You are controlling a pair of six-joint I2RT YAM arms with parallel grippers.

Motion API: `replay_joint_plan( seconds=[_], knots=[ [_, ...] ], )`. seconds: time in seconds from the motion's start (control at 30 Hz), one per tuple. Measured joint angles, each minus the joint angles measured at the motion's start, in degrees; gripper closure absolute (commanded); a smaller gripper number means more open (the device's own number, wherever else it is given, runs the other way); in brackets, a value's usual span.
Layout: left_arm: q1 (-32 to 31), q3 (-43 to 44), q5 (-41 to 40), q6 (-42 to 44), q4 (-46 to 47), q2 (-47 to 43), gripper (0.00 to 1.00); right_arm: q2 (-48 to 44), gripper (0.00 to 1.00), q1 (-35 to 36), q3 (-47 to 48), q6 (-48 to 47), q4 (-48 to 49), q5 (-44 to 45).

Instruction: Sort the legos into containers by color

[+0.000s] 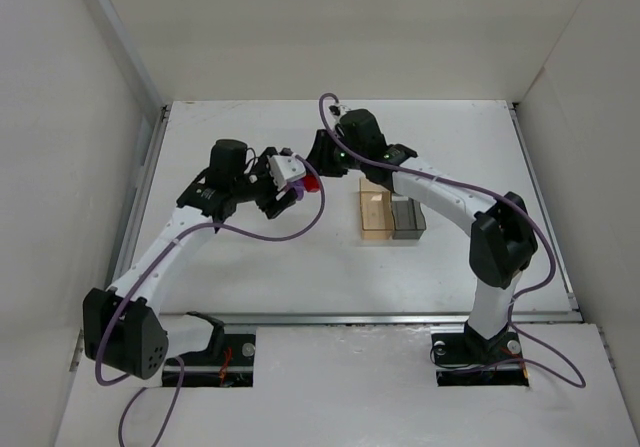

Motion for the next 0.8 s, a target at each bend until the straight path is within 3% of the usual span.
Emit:
replay_joint_plan(
  seconds=[0.27, 0.37, 0.57, 0.63, 0.7, 0.8],
  knots=[
    [-0.4, 0.1, -1.9, 0.0, 1.0, 3.1, 0.32, 0.0, 1.0, 0.1, 0.0, 0.2, 0.0, 0.5],
    [-0.4, 0.8, -1.9, -1.2, 2.1, 3.3, 0.42, 0.0, 1.0, 0.2, 0.0, 0.2, -0.1, 0.6],
    [-0.4, 2.2, -1.8, -2.6, 4.5, 3.3, 0.43, 0.0, 1.0, 0.5, 0.0, 0.2, -0.1, 0.8],
    [-0.4, 2.3, -1.7, -3.0, 4.7, 3.3, 0.51, 0.0, 1.0, 0.8, 0.0, 0.3, 0.0, 0.9],
    [-0.4, 2.3, -1.4, -3.0, 4.7, 3.4, 0.52, 0.0, 1.0, 0.8, 0.0, 0.4, 0.0, 1.1],
    [-0.4, 2.3, -1.0, -3.0, 4.7, 3.7, 0.44, 0.0, 1.0, 0.8, 0.0, 0.4, -0.1, 1.2]
  ],
)
